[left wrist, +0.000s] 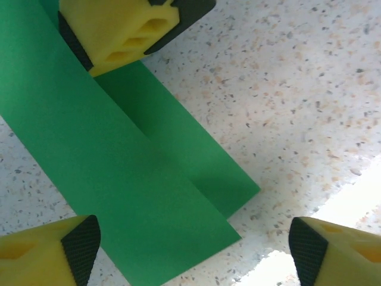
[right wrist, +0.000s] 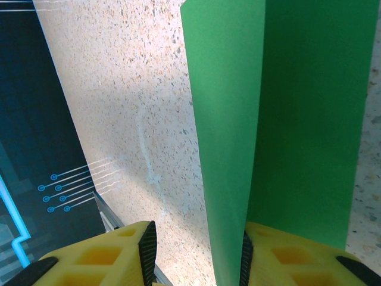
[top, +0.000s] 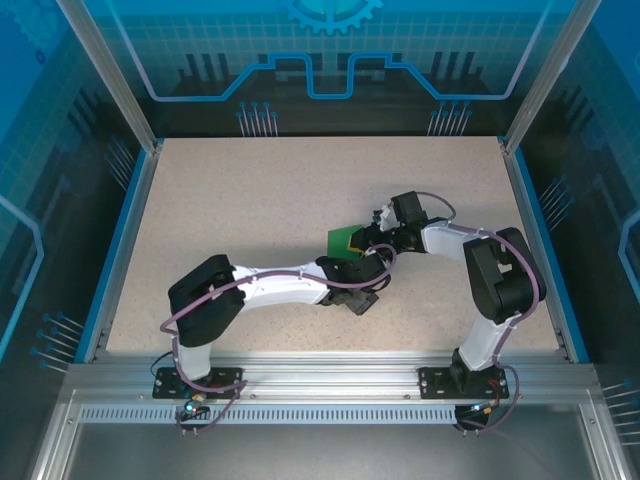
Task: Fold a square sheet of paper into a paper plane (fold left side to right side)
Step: Fold the triangle a second time at the center of the table.
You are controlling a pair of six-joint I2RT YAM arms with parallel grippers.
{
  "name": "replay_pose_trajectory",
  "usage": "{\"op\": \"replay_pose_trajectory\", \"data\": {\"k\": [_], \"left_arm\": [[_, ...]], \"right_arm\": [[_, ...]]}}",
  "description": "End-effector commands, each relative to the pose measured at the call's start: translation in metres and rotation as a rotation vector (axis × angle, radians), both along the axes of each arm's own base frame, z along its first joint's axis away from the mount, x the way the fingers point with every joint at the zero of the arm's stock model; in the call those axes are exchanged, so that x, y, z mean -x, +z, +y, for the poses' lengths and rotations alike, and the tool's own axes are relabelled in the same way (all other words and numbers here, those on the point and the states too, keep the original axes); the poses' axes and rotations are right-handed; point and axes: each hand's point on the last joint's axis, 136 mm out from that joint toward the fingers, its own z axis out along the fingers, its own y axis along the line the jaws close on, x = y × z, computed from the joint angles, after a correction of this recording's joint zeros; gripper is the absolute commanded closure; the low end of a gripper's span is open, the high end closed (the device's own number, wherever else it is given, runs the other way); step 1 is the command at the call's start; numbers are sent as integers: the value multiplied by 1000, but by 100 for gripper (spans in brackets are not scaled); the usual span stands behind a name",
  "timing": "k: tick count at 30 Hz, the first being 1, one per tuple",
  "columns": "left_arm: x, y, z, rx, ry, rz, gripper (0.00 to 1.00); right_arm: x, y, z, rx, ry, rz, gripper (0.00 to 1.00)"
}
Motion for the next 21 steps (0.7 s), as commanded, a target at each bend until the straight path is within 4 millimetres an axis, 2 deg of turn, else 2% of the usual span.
{"op": "replay_pose_trajectory", "data": {"k": [1, 6, 12, 21], "left_arm": [[-5, 3, 4, -39, 18, -27, 24], [-4, 7, 5, -20, 17, -30, 59], [-4, 16, 8, 40, 33, -20, 87], [-3, 24, 10, 195, 46, 86, 97]], "right_arm": [[-3, -1, -1, -6, 6, 11, 59], [-1, -3, -3, 5, 8, 14, 59], [0, -5, -6, 31, 14, 13, 59], [-4, 1, -6, 33, 21, -12, 59]]}}
